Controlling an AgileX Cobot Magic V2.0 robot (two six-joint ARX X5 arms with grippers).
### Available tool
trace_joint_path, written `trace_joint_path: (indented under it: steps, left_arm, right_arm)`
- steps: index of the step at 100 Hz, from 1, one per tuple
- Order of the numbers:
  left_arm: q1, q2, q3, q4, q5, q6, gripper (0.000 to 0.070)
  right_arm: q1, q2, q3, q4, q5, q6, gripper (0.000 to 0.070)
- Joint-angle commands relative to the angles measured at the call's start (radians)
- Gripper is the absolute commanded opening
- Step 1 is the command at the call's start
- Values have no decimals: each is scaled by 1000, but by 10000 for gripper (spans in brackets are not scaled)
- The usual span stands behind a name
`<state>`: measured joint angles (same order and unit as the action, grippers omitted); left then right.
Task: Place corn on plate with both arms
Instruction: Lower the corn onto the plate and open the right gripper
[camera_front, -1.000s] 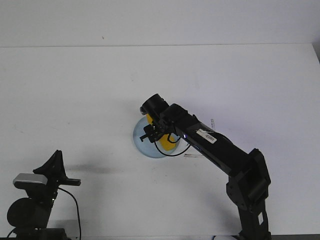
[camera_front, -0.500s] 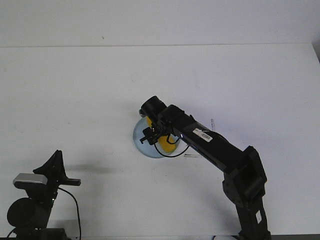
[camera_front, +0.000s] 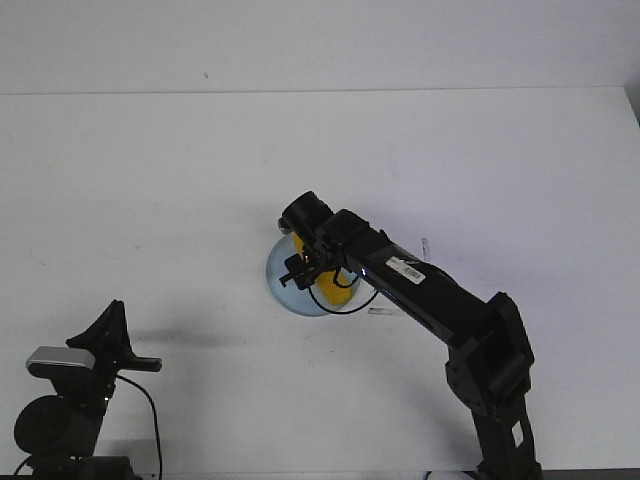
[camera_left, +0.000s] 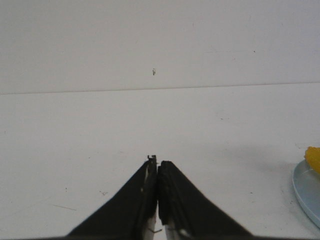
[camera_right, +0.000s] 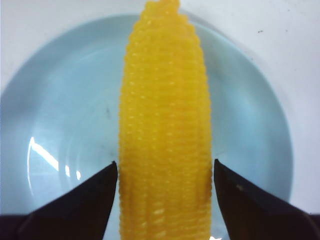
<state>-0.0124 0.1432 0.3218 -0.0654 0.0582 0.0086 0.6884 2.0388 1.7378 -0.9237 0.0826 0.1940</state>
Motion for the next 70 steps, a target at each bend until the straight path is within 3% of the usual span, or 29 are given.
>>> trace_joint_path:
  steps: [1,10,33,57,70]
  left_arm:
    - [-1,-2,4,14,1,-1,1]
    - [-1,-2,4,14,1,-1,1]
    - [-1,-2,4,14,1,-1,0]
    - [-1,-2,4,14,1,-1,0]
    - [-1,-2,4,14,1,-1,1]
  right_arm:
    - [13,-19,18,7,7,-5,470]
    - [13,-38,18,8,27,-5,541]
    - [14,-98,18,10,31,-40,522]
    - [2,-170,-7,4,31,-137,171]
    - [-9,-212,-46,48,29,-148,57]
